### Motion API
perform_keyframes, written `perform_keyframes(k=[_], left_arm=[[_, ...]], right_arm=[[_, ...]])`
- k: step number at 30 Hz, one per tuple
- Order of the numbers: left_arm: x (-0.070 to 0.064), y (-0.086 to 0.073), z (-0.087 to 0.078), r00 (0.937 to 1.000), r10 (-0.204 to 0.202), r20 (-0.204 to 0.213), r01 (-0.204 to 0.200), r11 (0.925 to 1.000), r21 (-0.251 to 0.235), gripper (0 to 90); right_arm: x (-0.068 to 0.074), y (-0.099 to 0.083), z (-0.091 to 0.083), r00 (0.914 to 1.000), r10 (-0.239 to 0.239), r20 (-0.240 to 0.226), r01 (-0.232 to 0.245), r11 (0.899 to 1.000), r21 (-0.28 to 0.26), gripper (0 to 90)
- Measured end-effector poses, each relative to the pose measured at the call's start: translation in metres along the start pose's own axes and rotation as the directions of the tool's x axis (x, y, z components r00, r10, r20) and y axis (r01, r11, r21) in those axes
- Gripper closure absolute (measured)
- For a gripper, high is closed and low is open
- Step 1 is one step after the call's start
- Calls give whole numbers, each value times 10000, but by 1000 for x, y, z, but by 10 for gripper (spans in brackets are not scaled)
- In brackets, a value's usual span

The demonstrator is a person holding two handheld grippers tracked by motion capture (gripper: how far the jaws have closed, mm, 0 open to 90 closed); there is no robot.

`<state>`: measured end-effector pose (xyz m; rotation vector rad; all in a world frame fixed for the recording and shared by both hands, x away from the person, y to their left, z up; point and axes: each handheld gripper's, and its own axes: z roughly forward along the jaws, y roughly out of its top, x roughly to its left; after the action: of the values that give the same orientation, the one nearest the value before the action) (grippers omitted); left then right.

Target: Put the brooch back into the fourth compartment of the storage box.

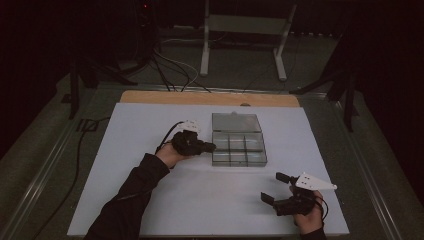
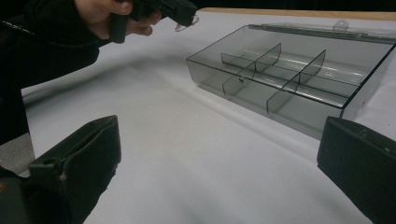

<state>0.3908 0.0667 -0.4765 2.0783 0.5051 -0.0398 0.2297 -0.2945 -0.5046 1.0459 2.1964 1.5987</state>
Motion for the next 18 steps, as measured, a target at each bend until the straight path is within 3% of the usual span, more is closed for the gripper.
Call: perform_keyframes(k=[5,10,13,18], left_arm=[[-1,3,10,9993,-15,-383,17,10000,28,876],[-1,5,16,9988,-77,-480,77,10000,-6,875],[-3,7,19,9980,160,-612,-163,9999,-49,875],[-5,9,26,9977,168,-657,-171,9998,-34,875]], right_arm=[[0,0,0,10000,15,-14,-15,10000,-16,0],[-1,0,0,10000,22,-6,-22,10000,-22,0],[0,0,0,10000,7,-27,-7,10000,-7,0],[0,0,0,10000,7,-26,-7,10000,6,0]])
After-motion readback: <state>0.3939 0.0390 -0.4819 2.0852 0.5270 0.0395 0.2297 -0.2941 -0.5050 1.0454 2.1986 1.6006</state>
